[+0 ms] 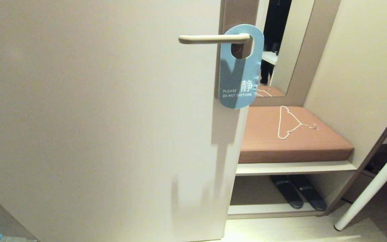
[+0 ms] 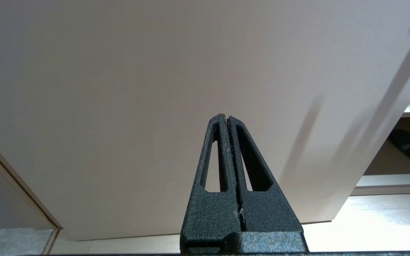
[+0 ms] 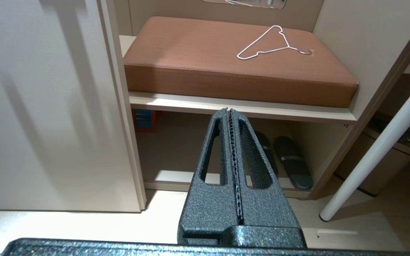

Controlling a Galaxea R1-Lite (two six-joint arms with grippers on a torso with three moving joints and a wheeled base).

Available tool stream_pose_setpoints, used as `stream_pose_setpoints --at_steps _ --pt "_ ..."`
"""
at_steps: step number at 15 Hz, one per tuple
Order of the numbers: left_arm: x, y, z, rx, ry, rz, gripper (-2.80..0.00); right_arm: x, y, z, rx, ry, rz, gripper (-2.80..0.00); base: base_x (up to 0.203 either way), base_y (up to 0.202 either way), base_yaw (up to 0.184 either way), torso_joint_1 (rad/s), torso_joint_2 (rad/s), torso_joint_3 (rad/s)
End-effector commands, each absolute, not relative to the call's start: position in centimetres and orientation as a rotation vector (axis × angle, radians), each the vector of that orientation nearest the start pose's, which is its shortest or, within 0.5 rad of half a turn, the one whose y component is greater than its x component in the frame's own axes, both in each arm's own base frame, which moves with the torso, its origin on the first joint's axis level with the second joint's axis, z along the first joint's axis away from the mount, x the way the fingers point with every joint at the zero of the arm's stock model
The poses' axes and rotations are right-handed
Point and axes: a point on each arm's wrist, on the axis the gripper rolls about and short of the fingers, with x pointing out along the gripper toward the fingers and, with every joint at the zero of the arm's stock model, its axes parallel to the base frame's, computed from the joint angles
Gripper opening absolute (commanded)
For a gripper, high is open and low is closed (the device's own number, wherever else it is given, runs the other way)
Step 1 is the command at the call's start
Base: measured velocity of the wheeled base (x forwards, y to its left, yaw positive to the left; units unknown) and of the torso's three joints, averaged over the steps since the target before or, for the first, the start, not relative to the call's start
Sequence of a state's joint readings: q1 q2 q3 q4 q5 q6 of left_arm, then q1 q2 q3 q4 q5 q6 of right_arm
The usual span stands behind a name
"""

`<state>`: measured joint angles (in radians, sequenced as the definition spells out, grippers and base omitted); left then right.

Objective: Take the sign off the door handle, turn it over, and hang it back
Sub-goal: Take down the sign

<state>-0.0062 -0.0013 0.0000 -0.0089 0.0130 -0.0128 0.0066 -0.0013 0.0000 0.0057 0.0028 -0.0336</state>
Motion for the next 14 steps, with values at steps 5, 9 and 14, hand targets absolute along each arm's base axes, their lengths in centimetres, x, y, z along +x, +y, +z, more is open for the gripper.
stream_pose_setpoints --at_steps 5,9,14 --pt "-2.28 0.05 7.64 -0.013 -0.009 0.008 -2.80 -2.28 -0.01 7.49 -0.035 0.006 0.008 -2.80 0.000 0.000 0.000 0.000 0.00 0.000" --pt "-2.28 0.05 7.64 -0.014 -0.009 0.008 -2.80 -2.28 -0.01 7.50 -0.038 0.004 0.009 -2.80 0.000 0.000 0.000 0.000 0.00 0.000" --pt "-2.28 0.05 7.64 -0.013 -0.009 0.008 -2.80 -2.28 0.00 7.50 -0.038 0.004 0.011 -2.80 0.000 0.000 0.000 0.000 0.00 0.000"
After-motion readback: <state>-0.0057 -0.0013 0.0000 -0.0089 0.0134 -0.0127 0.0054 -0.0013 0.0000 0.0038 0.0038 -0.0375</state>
